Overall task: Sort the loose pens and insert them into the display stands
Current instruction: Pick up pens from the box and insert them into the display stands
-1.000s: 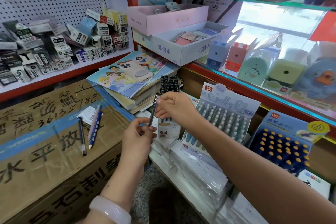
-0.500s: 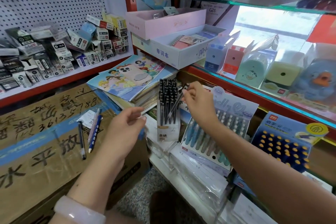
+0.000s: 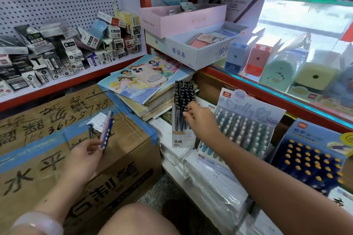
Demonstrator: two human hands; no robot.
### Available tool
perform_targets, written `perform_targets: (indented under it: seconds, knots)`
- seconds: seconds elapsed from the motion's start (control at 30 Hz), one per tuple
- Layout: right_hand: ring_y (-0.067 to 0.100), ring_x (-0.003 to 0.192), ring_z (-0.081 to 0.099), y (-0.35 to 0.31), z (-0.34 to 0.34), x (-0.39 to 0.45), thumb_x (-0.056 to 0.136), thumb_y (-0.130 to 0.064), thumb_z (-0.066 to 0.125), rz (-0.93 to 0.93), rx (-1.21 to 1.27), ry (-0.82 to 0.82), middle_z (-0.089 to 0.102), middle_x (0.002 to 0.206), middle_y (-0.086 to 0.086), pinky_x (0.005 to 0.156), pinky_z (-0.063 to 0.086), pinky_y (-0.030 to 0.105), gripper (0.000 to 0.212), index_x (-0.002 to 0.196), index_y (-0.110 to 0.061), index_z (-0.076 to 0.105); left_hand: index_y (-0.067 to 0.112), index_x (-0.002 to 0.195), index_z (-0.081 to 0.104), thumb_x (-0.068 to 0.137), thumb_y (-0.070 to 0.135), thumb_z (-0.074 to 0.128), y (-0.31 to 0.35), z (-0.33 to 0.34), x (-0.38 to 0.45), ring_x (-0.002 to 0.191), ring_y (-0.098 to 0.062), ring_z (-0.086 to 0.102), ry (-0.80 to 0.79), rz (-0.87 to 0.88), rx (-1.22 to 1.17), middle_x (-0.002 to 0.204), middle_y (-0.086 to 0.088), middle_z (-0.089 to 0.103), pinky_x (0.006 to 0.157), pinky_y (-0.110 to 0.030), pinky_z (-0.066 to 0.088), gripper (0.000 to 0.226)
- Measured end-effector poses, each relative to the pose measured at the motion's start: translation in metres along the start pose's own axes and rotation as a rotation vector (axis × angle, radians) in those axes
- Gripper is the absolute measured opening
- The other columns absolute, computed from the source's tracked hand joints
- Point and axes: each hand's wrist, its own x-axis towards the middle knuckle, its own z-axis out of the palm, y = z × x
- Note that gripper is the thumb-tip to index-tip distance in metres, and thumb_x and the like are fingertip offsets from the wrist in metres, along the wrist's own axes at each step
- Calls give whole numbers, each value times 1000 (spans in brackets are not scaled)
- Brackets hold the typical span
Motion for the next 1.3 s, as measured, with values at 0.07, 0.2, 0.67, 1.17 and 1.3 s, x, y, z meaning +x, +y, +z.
perform_targets:
  seconds: [0.07,0.2,0.67,1.17,1.3]
  knots:
    - [28,75,63,0,5,1,95,-25,51,-13,-65,-37,67,85,13,69,54,42,15,96,-10,52,9,114,59,92,11,53,-3,-1,6,81,-20,52,62,-17,36,98,-5,56,64,-33,41,23]
    - [27,79,64,-3,0,6,93,-26,54,-9,-93,-83,69,88,12,73,54,41,19,99,-8,57,4,120,53,91,15,56,-7,-3,23,88,-28,54,131,-81,109,109,-16,59,72,-40,46,32]
    - [17,67,62,-27,-39,-2,95,-21,51,-149,15,227,67,75,0,67,53,41,16,101,-12,63,-1,110,48,83,40,61,-4,32,88,86,-32,59,-26,-36,584,104,-19,55,58,-31,43,51]
    - [25,60,65,-11,-34,-20,95,-15,48,-183,97,205,67,66,9,58,55,47,16,93,-9,63,7,117,41,97,15,38,30,47,73,70,-21,48,-261,123,219,86,-11,53,58,-29,36,21]
    - [24,69,66,-29,-37,-27,95,-17,48,-82,226,24,68,74,7,68,55,48,16,97,-15,63,11,102,44,100,15,35,67,49,27,48,-14,33,-355,20,-438,63,-3,37,39,-20,30,10]
